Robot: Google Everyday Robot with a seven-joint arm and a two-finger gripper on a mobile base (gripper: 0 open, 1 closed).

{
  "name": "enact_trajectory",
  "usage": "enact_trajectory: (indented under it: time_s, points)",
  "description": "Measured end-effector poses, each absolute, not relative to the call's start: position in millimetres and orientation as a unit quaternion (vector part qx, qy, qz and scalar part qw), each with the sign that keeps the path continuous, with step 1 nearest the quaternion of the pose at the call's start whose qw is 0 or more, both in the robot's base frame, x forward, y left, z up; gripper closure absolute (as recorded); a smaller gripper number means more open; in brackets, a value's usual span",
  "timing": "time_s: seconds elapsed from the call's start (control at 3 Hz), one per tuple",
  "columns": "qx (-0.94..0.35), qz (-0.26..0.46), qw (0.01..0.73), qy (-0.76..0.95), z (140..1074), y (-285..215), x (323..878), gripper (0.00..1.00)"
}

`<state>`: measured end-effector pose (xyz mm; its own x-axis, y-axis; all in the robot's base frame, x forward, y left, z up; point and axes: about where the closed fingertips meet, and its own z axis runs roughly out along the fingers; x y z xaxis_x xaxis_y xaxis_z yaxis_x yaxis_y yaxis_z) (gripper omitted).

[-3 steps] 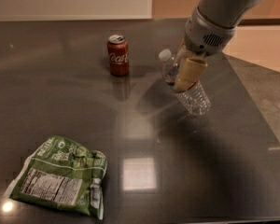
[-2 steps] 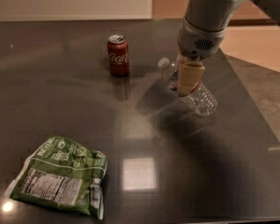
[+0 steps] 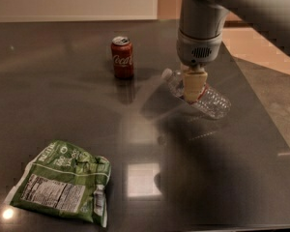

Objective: Knock water bottle over

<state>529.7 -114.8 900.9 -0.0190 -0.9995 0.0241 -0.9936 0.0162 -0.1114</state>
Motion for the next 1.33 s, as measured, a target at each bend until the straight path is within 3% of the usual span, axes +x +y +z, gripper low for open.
enact_trajectory:
  time_s: [1.0,1.33]
  points:
    - [-0.709,-0.020,0.011,0.705,881,-109,522,0.12]
    - [-0.703,0.008,0.021,0.710,877,-110,519,0.00]
